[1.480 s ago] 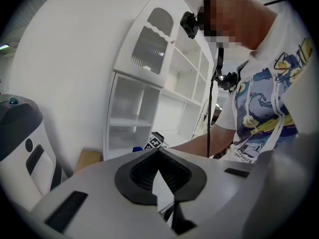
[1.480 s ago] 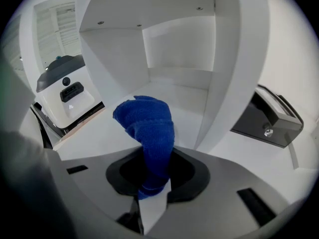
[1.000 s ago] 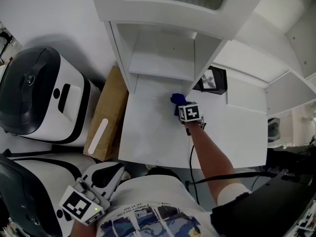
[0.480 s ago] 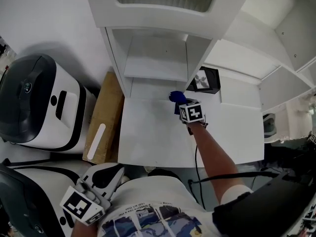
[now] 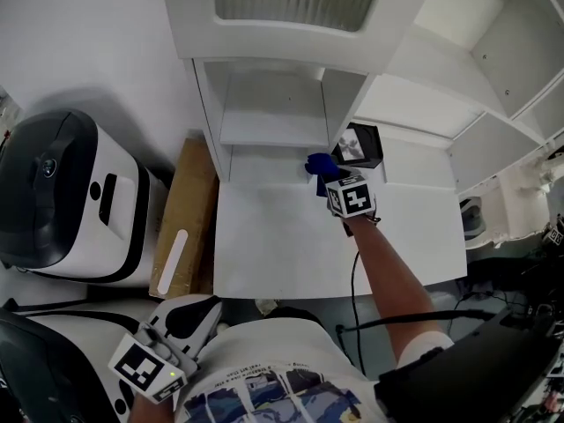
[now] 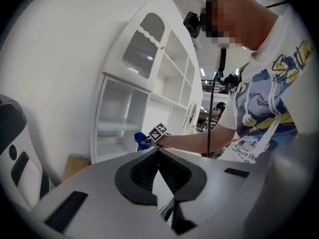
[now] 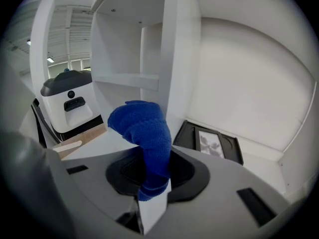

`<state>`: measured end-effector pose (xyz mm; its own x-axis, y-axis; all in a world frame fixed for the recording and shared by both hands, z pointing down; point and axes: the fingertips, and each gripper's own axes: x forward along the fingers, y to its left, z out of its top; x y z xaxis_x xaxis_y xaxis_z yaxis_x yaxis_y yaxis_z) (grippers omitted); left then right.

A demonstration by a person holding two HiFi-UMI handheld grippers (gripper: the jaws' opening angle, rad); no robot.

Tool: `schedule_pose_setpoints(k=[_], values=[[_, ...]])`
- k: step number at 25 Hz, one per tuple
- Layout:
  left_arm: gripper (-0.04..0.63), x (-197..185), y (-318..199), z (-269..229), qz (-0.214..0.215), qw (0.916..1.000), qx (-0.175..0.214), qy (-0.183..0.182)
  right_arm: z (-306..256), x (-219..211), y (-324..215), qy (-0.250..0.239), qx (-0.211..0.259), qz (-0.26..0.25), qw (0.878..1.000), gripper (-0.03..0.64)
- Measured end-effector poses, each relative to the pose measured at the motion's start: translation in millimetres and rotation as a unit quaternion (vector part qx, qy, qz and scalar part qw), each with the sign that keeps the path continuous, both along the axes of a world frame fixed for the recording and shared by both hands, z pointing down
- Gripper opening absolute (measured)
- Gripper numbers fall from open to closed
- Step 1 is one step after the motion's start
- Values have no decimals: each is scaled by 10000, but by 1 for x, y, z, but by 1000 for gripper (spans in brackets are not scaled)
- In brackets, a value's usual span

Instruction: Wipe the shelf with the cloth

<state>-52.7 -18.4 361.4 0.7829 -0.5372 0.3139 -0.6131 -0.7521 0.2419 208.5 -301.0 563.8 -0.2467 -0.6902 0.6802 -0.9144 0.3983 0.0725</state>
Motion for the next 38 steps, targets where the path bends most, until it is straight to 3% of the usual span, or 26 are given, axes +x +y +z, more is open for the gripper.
schedule_pose_setpoints(k=[15, 38], values=[[12, -39, 24, -4, -98, 9999, 102, 84, -63, -15, -5, 505, 600, -79, 9969, 100], [12, -135, 65, -4, -1145, 9929, 181, 254, -66, -199, -31, 64, 467, -897, 9949, 100]])
